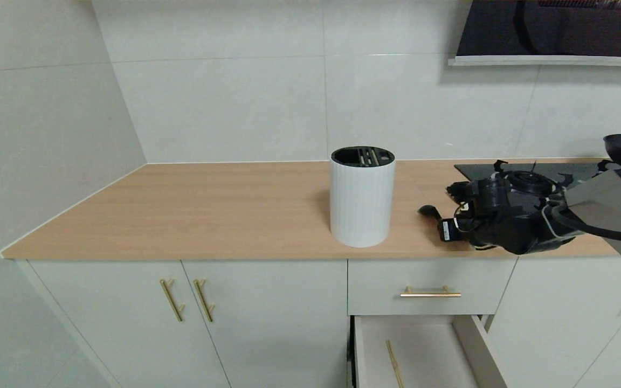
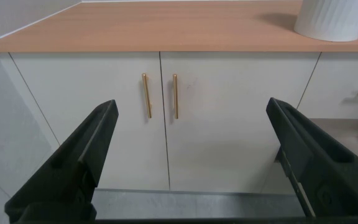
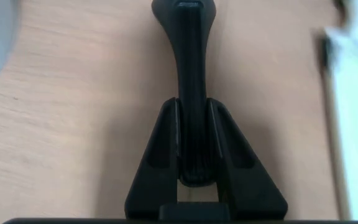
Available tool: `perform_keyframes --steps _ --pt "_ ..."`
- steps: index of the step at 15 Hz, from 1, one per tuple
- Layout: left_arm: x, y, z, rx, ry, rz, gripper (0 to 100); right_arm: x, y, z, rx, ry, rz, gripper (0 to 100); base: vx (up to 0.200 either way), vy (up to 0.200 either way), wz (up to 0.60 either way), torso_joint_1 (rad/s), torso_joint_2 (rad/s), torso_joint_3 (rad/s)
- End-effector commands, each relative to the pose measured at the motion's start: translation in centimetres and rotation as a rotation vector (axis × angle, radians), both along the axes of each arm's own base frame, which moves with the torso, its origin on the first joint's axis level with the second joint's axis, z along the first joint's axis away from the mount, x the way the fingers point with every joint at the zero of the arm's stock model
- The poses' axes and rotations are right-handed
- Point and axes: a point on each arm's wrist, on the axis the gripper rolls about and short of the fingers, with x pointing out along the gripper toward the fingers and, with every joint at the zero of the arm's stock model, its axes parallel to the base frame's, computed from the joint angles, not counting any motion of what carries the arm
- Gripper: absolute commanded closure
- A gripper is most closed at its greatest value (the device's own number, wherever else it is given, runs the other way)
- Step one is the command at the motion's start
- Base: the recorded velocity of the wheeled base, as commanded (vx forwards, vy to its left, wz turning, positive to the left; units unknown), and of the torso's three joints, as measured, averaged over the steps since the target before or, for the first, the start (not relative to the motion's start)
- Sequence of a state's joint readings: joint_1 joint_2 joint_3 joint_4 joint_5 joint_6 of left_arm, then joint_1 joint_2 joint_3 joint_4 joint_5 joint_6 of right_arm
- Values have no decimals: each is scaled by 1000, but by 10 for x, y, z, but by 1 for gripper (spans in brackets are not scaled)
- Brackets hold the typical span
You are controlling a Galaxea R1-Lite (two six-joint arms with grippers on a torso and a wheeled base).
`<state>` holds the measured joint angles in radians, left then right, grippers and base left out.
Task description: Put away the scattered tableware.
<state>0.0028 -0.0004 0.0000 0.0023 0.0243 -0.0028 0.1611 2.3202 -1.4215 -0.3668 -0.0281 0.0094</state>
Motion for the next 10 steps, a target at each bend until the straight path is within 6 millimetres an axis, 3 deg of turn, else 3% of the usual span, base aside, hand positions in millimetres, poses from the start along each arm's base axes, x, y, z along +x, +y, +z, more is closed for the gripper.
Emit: perform_keyframes --steps 1,3,6,8,10 --pt "0 0 0 0 1 1 0 -42 14 68 44 -32 -65 100 0 0 0 0 0 0" --pt "0 0 0 0 0 1 0 -88 10 113 123 -26 -98 100 0 0 0 0 0 0" --pt "0 0 0 0 0 1 0 -169 -1 142 162 106 -107 100 0 0 0 0 0 0" --pt "0 0 0 0 1 1 0 -200 -9 139 164 132 -107 100 0 0 0 0 0 0" --pt "0 0 0 0 0 1 0 -225 -14 121 151 192 -100 100 0 0 0 0 0 0"
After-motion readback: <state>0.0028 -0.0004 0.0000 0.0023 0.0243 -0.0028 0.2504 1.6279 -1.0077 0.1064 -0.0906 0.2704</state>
